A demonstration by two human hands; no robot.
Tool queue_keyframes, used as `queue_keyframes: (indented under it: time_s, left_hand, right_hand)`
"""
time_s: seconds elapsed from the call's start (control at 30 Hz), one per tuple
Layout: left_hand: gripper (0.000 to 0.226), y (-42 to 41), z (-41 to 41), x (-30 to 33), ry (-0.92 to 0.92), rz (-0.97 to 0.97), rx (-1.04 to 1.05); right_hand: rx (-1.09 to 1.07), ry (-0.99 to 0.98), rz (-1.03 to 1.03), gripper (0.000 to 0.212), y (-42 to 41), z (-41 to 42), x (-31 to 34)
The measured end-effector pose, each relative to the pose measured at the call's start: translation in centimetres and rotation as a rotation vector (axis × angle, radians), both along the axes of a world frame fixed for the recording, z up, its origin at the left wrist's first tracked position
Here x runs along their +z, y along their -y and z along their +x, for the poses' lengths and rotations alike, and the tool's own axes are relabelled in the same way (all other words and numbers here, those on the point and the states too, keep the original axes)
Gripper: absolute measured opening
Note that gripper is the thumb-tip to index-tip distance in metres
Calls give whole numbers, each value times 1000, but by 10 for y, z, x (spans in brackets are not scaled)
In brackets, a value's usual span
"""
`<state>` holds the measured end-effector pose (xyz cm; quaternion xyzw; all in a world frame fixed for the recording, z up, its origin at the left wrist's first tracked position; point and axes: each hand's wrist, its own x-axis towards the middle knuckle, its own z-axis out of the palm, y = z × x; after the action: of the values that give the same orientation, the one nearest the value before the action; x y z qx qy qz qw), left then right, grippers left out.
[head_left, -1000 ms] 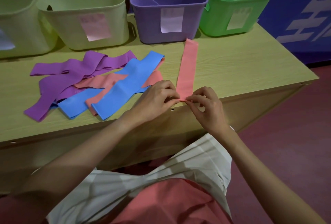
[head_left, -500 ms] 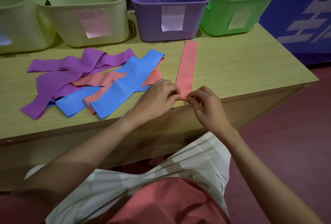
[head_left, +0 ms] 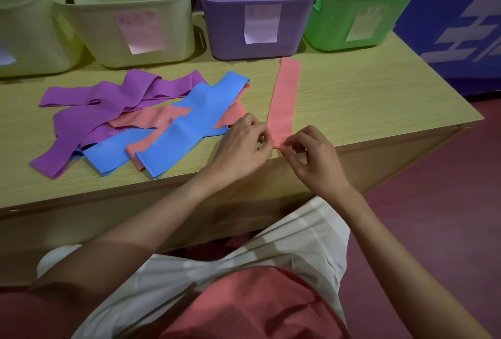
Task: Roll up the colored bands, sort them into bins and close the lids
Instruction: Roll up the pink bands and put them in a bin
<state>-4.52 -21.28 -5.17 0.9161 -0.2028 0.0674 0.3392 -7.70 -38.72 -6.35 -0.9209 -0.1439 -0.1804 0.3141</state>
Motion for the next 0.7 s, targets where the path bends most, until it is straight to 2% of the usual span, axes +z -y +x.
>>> queue_keyframes:
  time_s: [0.23,0.33,0.5,0.7]
  left_hand:
    - [17,1,0,-5,53,-23,50]
    - [12,-2,-1,-5,111,-37,-46]
    - [11,-8,0,-8,239,63,-136]
    - [11,-10,6,-8,264,82,-173]
  right_hand:
    - [40,41,-55,14,5,4,1]
    - [66,42,-70,16,9,5,1]
    - [147,104,-158,24,13,10,5]
    - [183,165,-219,13,15,12,4]
